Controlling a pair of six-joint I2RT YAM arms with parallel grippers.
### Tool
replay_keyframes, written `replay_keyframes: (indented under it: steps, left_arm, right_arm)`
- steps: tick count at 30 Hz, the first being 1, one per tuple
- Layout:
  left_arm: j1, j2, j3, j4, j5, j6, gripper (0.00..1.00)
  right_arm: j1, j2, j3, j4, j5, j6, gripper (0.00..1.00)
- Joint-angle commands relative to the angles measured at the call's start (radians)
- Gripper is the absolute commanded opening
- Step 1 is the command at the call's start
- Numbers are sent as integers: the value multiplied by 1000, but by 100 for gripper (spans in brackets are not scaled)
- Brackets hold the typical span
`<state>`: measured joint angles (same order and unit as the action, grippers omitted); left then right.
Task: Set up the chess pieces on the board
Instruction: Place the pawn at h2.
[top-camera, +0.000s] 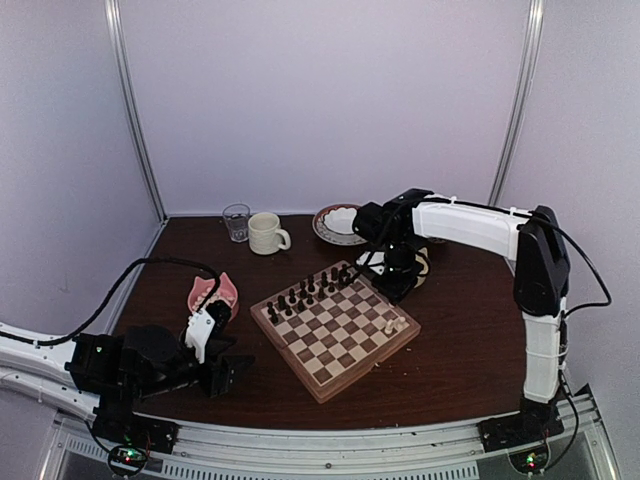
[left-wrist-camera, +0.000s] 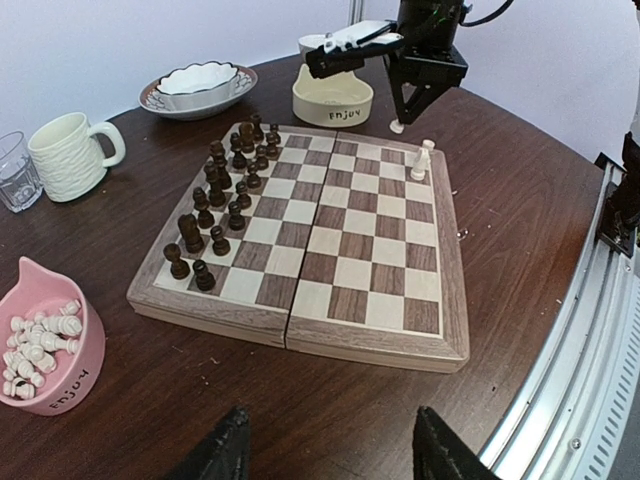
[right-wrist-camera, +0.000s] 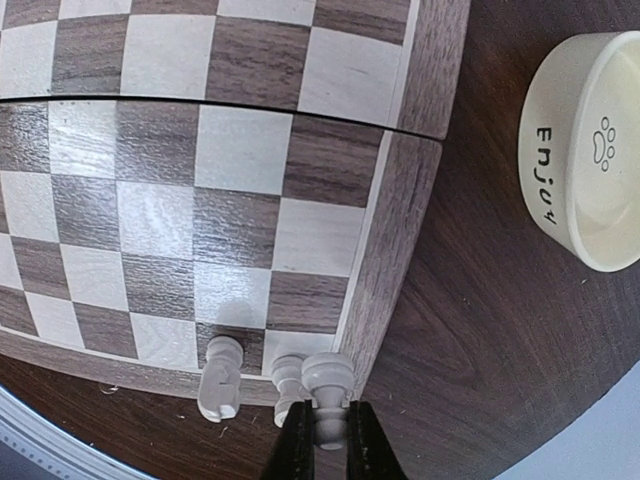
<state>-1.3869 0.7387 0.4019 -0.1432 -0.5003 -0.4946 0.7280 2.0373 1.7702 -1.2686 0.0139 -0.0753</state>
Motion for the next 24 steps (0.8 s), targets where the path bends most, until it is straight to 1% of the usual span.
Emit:
replay_keyframes:
  steps: [1, 4, 12, 21, 24]
  left_arm:
    - [0, -2, -3, 16, -15, -9, 56]
    - [1, -2, -3, 17, -15, -9, 56]
    - [0, -3, -5, 14, -19, -10, 56]
    - [0, 0, -8, 18, -19, -11, 57]
    - [0, 0, -10, 18, -18, -10, 56]
  right_arm:
    - [-10, 29, 40, -40, -11, -17, 0]
    - [-11, 46, 48, -44, -42, -25, 0]
    - [-12, 79, 55, -51, -34, -32, 0]
    - [-12, 102, 61, -48, -26, -32, 4]
    - [-12, 105, 64, -48, -25, -33, 8]
